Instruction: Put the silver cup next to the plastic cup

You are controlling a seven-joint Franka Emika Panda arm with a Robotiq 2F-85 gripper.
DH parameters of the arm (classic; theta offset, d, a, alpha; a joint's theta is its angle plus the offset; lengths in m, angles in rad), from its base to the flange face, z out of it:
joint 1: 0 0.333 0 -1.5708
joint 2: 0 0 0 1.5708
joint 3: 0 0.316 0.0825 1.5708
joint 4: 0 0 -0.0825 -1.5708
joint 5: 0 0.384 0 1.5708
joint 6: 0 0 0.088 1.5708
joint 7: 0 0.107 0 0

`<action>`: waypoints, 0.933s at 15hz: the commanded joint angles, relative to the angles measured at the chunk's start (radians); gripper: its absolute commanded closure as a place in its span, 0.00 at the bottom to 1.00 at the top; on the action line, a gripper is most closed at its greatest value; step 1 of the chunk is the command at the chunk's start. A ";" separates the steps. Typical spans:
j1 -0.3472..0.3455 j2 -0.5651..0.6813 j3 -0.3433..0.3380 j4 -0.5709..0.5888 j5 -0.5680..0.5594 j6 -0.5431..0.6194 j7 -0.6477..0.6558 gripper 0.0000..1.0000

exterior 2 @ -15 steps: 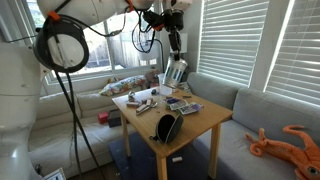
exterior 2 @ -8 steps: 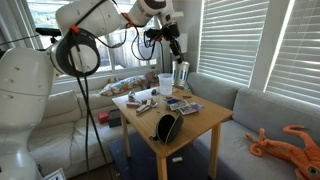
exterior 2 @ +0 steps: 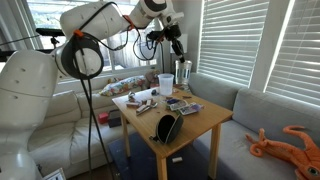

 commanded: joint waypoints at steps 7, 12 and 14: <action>-0.086 0.118 0.018 -0.033 0.107 0.346 0.195 0.99; -0.076 0.168 0.016 -0.042 0.102 0.428 0.208 0.99; -0.067 0.178 0.023 -0.051 0.105 0.437 0.210 0.99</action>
